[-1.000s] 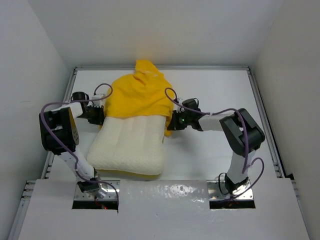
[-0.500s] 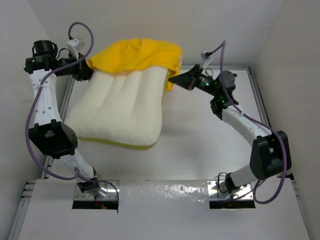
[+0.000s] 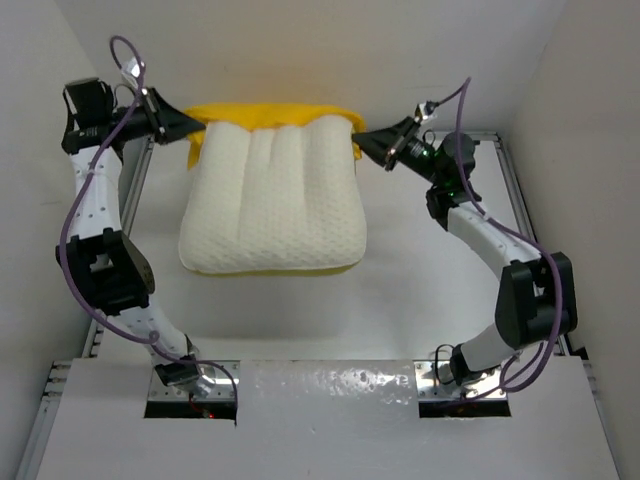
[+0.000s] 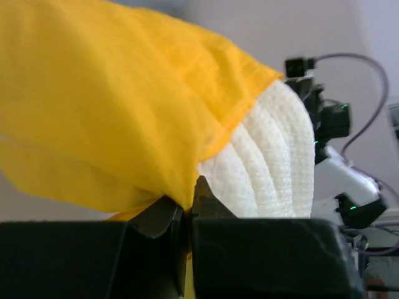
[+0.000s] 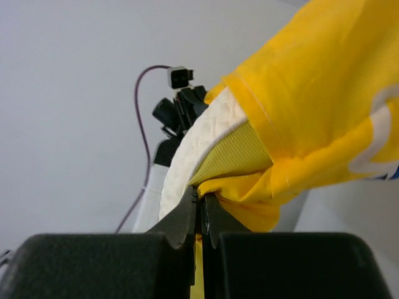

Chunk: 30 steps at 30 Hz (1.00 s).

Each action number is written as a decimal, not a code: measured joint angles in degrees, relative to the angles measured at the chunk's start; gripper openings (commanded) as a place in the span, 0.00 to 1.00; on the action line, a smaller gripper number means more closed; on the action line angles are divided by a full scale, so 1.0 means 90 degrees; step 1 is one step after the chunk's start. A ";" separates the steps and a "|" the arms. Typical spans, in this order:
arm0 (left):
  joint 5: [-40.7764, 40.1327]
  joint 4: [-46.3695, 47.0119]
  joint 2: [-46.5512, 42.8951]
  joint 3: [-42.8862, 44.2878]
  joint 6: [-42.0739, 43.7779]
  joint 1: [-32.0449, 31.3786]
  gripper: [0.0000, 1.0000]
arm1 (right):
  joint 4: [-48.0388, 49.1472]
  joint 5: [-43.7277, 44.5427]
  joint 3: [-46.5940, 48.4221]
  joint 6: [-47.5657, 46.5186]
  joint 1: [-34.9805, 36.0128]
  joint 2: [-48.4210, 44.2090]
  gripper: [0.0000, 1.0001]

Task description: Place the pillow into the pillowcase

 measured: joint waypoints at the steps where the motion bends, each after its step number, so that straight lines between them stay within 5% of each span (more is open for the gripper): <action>1: 0.0155 0.0950 -0.0109 -0.0134 -0.0763 0.0015 0.00 | -0.0066 0.0041 0.0250 0.0078 -0.0005 -0.0036 0.00; 6: 0.0821 0.3444 -0.0583 0.0262 -0.2540 0.0029 0.00 | -0.0537 0.0046 0.0690 -0.0432 -0.0070 -0.0874 0.00; 12: 0.1297 0.7196 -0.2378 -0.3388 -0.4563 0.0024 0.00 | -0.1829 -0.0046 -0.0318 -0.2249 -0.0049 -0.1338 0.00; 17: 0.1600 1.0290 -0.1836 -0.5685 -0.7478 -0.0029 0.00 | -0.3492 0.0318 -0.0325 -0.3582 -0.0039 -0.0228 0.00; 22: 0.1698 1.1179 -0.1178 -0.6156 -0.9432 -0.0146 0.00 | -0.4847 0.0746 -0.0328 -0.4656 0.0007 0.0197 0.00; 30: 0.1717 1.2182 -0.0821 -0.6091 -0.9930 -0.0474 0.00 | -0.5527 0.1307 -0.0138 -0.5595 0.0318 0.0192 0.00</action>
